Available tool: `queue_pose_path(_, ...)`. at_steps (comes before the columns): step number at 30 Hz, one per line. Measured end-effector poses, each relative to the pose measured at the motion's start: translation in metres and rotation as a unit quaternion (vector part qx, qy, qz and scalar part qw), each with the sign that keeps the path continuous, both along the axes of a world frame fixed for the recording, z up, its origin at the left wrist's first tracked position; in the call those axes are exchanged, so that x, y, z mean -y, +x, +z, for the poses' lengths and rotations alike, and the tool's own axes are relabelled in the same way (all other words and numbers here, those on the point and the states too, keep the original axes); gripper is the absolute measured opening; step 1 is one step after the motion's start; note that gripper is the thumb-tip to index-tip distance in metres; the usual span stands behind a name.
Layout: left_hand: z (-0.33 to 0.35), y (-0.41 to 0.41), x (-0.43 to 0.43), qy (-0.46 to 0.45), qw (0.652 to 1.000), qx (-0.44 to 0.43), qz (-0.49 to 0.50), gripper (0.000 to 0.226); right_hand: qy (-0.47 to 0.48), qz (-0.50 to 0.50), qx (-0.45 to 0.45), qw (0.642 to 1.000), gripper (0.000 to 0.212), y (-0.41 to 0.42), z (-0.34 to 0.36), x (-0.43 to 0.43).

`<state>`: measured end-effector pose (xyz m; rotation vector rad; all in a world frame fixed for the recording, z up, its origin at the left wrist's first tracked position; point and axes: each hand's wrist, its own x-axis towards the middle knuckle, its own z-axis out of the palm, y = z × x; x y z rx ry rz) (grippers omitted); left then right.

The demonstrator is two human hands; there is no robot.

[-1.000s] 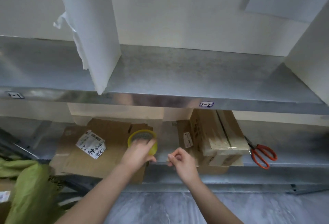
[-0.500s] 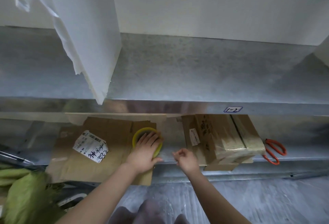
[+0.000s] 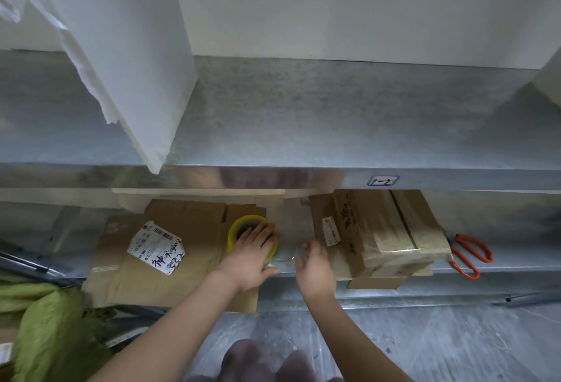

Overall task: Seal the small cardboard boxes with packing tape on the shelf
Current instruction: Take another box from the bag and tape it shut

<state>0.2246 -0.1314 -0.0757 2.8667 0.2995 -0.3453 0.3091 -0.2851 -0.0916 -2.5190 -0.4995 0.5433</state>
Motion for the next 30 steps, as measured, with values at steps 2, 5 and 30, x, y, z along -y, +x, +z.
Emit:
queue_pose_path(2, 0.005, -0.003, 0.004, 0.013, 1.000, 0.003, 0.007, 0.078, 0.040, 0.054, 0.048, 0.997, 0.031, -0.008, 0.019, 0.011)
queue_pose_path(5, 0.016, -0.012, 0.019, 0.011, 0.998, 0.055, 0.016, 0.076, 0.115, 0.174, 0.159, 0.965, 0.031, -0.023, 0.053, 0.036)
queue_pose_path(30, 0.071, 0.067, 0.252, -0.175, 0.905, 0.234, 0.309, 0.054, 0.163, 0.134, 0.055, 0.976, 0.047, 0.138, 0.095, 0.251)
